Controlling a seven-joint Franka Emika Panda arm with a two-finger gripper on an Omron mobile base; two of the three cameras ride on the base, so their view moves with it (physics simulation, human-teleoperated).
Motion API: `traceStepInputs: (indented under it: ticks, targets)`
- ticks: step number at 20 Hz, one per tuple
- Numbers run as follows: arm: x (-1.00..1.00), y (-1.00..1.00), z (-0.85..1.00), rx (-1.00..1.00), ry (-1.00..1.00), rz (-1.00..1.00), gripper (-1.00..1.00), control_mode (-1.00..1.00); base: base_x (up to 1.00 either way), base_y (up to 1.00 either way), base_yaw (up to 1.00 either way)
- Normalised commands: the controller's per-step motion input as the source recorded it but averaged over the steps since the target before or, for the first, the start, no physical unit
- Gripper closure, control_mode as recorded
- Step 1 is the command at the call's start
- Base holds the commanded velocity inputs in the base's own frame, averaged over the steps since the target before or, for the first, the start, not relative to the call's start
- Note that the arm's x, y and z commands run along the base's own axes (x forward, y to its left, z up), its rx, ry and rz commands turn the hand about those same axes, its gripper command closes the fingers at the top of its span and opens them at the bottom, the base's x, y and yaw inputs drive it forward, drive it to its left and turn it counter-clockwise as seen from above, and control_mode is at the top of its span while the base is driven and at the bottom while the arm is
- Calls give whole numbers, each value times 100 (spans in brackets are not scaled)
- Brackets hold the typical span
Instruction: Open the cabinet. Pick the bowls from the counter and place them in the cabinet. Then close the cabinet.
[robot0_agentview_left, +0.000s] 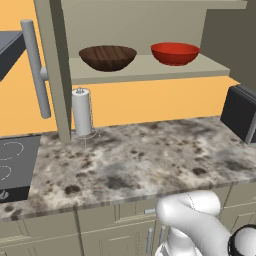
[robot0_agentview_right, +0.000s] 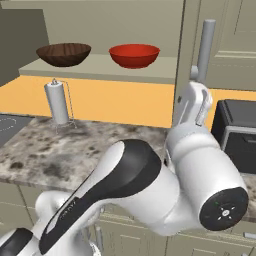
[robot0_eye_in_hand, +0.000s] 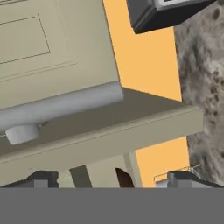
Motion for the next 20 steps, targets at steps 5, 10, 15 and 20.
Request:
traceStepInputs:
  ticks: [5, 10, 15, 20]
  targets:
    - [28, -89, 0, 15, -1, 14, -100, -100, 0, 0, 0]
    - [37, -60, 0, 8, -1, 15, -100, -100, 0, 0, 0]
    - [68, -19, 0, 4, -8, 15, -100, -100, 0, 0, 0]
    - [46, 12, -24, 5, -15, 14, -100, -100, 0, 0, 0]
